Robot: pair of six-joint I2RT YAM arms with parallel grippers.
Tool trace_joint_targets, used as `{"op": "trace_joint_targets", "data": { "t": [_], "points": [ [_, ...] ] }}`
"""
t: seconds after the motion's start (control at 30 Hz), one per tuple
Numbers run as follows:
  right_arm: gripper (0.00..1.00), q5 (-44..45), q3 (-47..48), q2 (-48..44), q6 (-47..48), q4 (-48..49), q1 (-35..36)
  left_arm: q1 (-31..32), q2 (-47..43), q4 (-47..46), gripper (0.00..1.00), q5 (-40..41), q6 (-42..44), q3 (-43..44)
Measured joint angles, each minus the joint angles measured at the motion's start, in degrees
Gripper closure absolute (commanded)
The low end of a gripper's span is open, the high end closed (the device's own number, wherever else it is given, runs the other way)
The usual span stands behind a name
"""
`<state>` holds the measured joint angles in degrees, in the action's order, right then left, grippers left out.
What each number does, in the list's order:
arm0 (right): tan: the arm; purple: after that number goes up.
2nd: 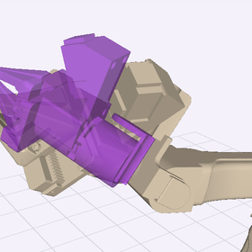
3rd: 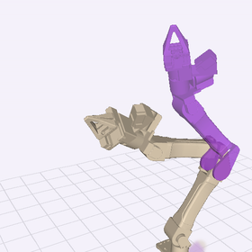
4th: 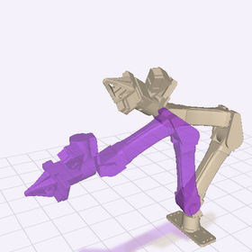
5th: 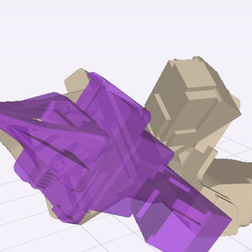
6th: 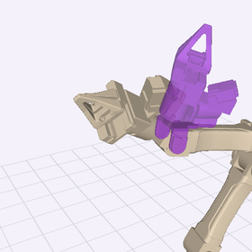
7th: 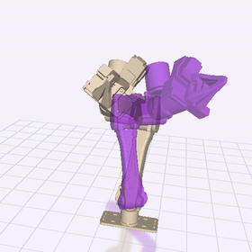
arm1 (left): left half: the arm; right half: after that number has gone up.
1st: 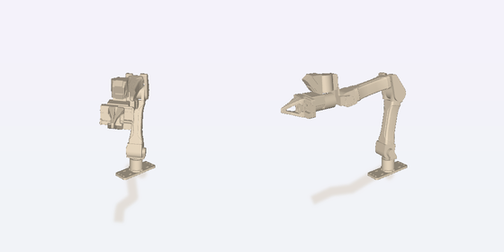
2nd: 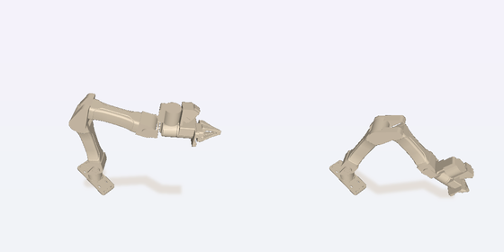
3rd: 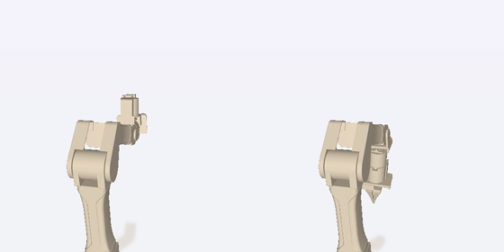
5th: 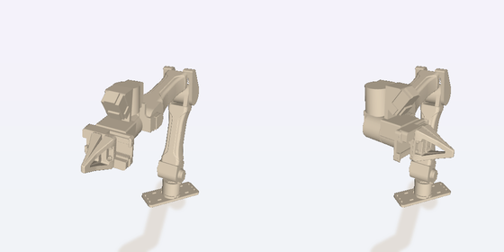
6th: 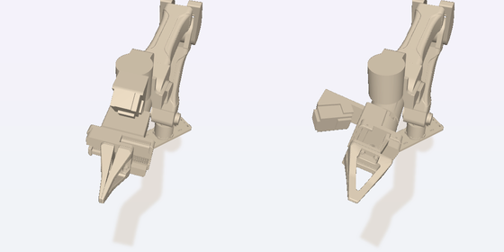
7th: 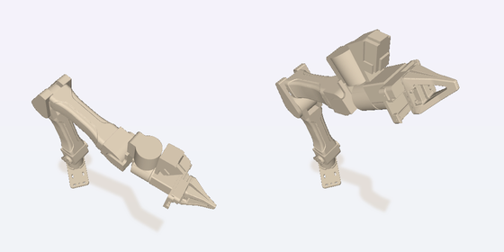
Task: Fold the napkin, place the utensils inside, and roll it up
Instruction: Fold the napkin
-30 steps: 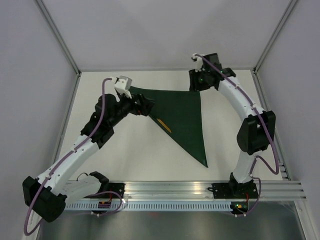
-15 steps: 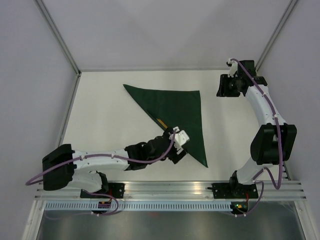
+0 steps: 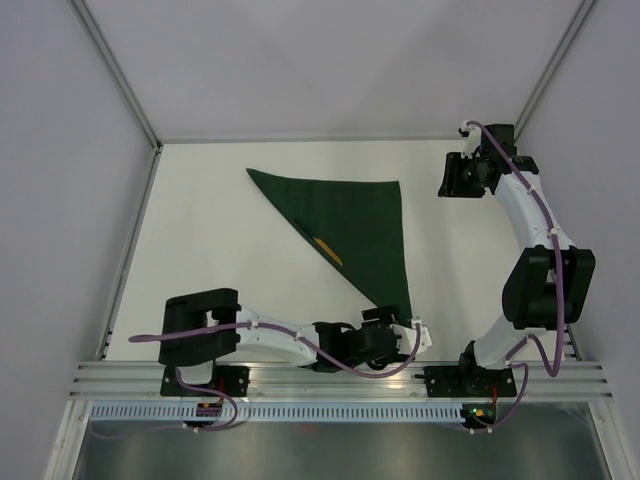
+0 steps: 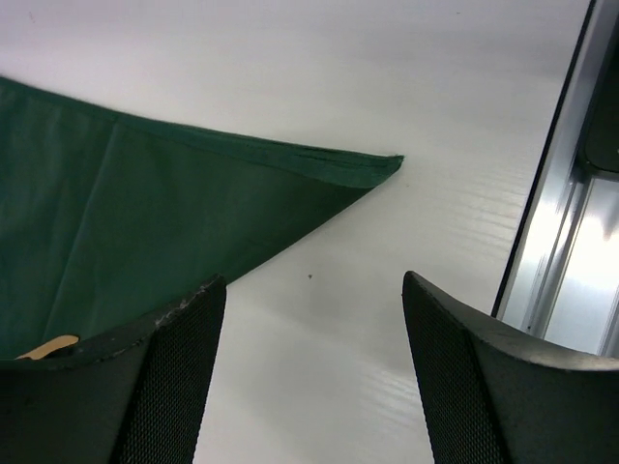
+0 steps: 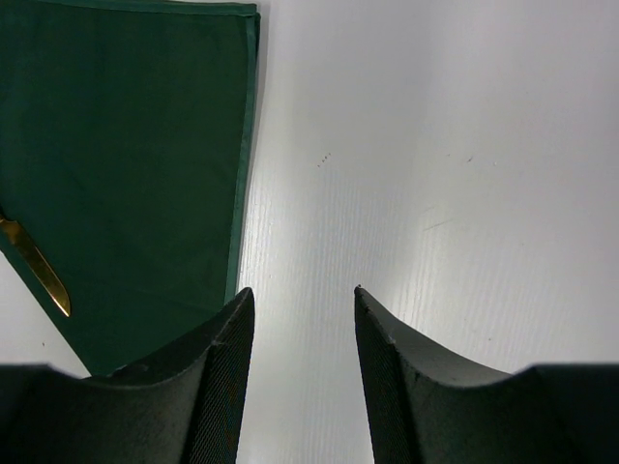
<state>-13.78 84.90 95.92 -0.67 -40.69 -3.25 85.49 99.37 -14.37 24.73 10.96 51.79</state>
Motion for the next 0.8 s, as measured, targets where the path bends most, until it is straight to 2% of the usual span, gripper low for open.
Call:
{"op": "trace_joint_targets", "data": {
  "t": [0.8],
  "points": [
    [0.51,-0.1,-0.7,0.0,0.0,0.0,-0.7,0.6,11.7,-10.3,0.38,0.4,5.8,3.8]
  ]
}}
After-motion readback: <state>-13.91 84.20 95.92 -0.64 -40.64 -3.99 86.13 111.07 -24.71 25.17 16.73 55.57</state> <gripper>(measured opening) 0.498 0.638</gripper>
